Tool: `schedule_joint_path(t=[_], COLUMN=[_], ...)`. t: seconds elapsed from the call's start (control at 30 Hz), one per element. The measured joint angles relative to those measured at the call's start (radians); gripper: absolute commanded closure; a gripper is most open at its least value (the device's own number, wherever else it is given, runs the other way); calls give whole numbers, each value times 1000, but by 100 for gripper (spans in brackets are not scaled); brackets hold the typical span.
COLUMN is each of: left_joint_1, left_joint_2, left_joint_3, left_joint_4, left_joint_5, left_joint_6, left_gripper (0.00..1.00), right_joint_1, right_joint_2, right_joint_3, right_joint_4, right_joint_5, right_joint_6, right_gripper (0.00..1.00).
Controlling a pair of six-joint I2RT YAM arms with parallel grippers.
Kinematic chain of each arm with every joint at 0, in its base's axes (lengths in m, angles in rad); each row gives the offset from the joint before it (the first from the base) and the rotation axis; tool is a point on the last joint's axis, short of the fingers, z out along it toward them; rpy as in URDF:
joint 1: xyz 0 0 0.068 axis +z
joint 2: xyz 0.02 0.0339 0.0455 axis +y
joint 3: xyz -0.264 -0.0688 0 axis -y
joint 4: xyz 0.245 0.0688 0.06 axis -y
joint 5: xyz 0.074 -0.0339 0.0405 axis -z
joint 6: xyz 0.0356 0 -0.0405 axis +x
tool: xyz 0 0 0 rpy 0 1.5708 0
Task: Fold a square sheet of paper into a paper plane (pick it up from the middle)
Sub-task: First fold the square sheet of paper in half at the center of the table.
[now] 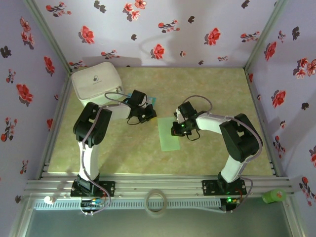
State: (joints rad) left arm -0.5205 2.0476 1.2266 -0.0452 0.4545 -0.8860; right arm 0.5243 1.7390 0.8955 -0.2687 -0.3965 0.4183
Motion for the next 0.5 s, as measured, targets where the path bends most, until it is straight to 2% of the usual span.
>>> schedule_joint_path(t=[0.2, 0.33, 0.5], left_joint_1=[-18, -77, -158], left_joint_2=[-115, -198, -210], left_joint_3=[6, -36, -130], left_joint_4=[-54, -32, 17], left_joint_5=[-7, -1, 31], left_joint_6=[10, 5, -27], left_gripper=[96, 97, 99], right_joint_1=[0, 0, 0], right_joint_2=[0, 0, 0], right_joint_3=[0, 0, 0], right_joint_4=[0, 0, 0], right_joint_5=[0, 0, 1], right_joint_6=[0, 0, 0], right_gripper=[100, 100, 100])
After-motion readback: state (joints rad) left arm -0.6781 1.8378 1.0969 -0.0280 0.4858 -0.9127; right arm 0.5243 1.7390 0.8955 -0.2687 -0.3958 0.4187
